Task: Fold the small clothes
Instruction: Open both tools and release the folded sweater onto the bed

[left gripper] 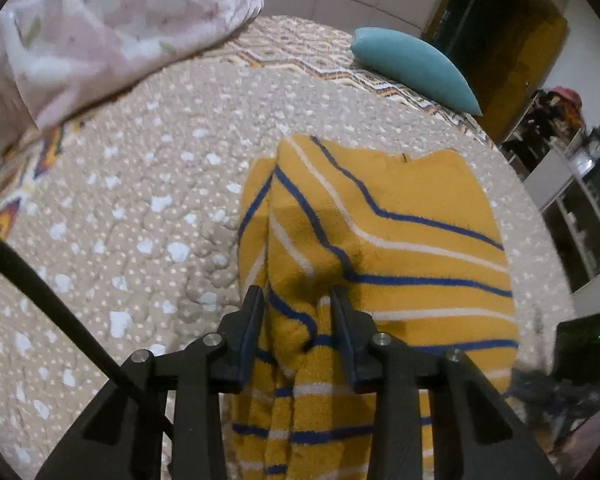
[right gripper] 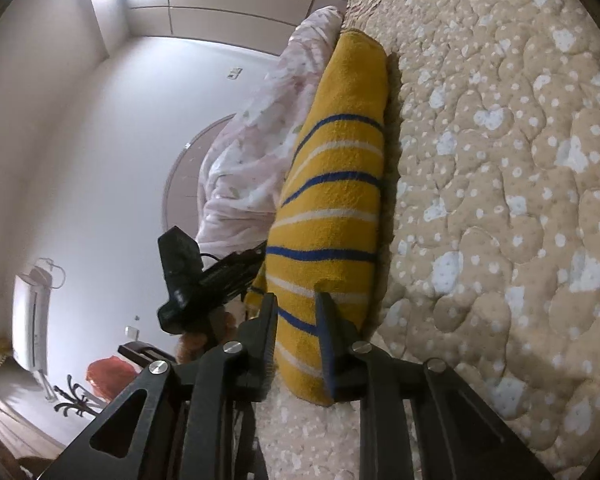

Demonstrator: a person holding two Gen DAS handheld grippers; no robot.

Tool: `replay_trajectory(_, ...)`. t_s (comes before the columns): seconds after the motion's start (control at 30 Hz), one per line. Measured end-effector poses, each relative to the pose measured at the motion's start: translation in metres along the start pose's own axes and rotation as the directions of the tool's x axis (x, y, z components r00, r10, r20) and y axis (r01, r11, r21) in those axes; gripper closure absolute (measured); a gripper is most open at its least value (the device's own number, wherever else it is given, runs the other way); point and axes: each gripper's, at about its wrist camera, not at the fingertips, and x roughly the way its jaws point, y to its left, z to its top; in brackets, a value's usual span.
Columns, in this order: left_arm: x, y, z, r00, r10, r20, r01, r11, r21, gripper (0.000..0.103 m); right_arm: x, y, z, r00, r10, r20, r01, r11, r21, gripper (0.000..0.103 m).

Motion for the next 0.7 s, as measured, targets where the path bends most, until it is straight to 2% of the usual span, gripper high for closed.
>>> replay_trajectory(0.07, -0.013, -0.001, -0.009, 0.999, 0.013, 0.031, -0.013, 1.0, 0.018, 0.061, -0.003, -0.003, -0.001, 1.0, 0.004, 0.0, -0.004, 1.0, -0.001, 0.081)
replay_trajectory(0.13, -0.026, 0.0, -0.018, 0.999, 0.022, 0.049, -0.024, 0.999, 0.026, 0.054, -0.003, -0.003, -0.001, 1.0, 0.004, 0.001, -0.004, 1.0, -0.001, 0.081)
replay_trajectory(0.2, -0.043, 0.002, -0.033, 0.996, 0.044, 0.079, -0.046, 0.998, 0.035, 0.042, -0.003, -0.002, -0.001, 1.0, 0.003, 0.002, -0.003, 1.0, 0.0, 0.081)
replay_trajectory(0.3, -0.061, 0.014, -0.059, 0.99, 0.089, 0.113, -0.091, 0.996, 0.011, 0.031, -0.002, 0.0, -0.002, 1.0, -0.012, 0.007, 0.012, 1.0, -0.001, 0.082)
replay_trajectory(0.4, -0.06, 0.035, -0.086, 0.992, 0.103, 0.076, -0.098, 0.993, -0.062, 0.026, 0.002, 0.007, -0.004, 0.997, -0.079, 0.009, 0.079, 0.997, -0.016, 0.082)
replay_trajectory(0.47, -0.054, 0.046, -0.103, 0.992, 0.121, 0.038, -0.117, 0.988, -0.103, 0.025, 0.004, 0.013, -0.009, 0.99, -0.138, 0.013, 0.138, 0.99, -0.027, 0.082)
replay_trajectory(0.5, -0.056, 0.048, -0.111, 0.992, 0.116, 0.057, -0.11, 0.988, -0.107, 0.025, 0.004, 0.016, -0.014, 0.985, -0.169, 0.02, 0.17, 0.985, -0.033, 0.082)
replay_trajectory(0.53, -0.057, 0.046, -0.116, 0.989, 0.12, 0.088, -0.111, 0.989, -0.096, 0.024, 0.004, 0.019, -0.019, 0.979, -0.202, 0.026, 0.203, 0.978, -0.04, 0.082)
replay_trajectory(0.6, -0.052, 0.033, -0.129, 0.977, 0.164, 0.137, -0.165, 0.986, 0.001, 0.014, 0.004, 0.026, -0.03, 0.962, -0.271, 0.041, 0.273, 0.96, -0.065, 0.082)
replay_trajectory(0.63, -0.049, 0.025, -0.133, 0.97, 0.192, 0.149, -0.201, 0.979, 0.046, 0.013, 0.003, 0.03, -0.036, 0.955, -0.293, 0.049, 0.296, 0.952, -0.076, 0.082)
replay_trajectory(0.67, -0.047, 0.014, -0.137, 0.953, 0.248, 0.174, -0.268, 0.959, 0.097, 0.013, 0.001, 0.034, -0.045, 0.945, -0.319, 0.067, 0.324, 0.942, -0.09, 0.082)
replay_trajectory(0.7, -0.047, 0.01, -0.136, 0.942, 0.277, 0.189, -0.3, 0.948, 0.108, 0.009, 0.0, 0.036, -0.051, 0.938, -0.337, 0.081, 0.345, 0.933, -0.1, 0.081)
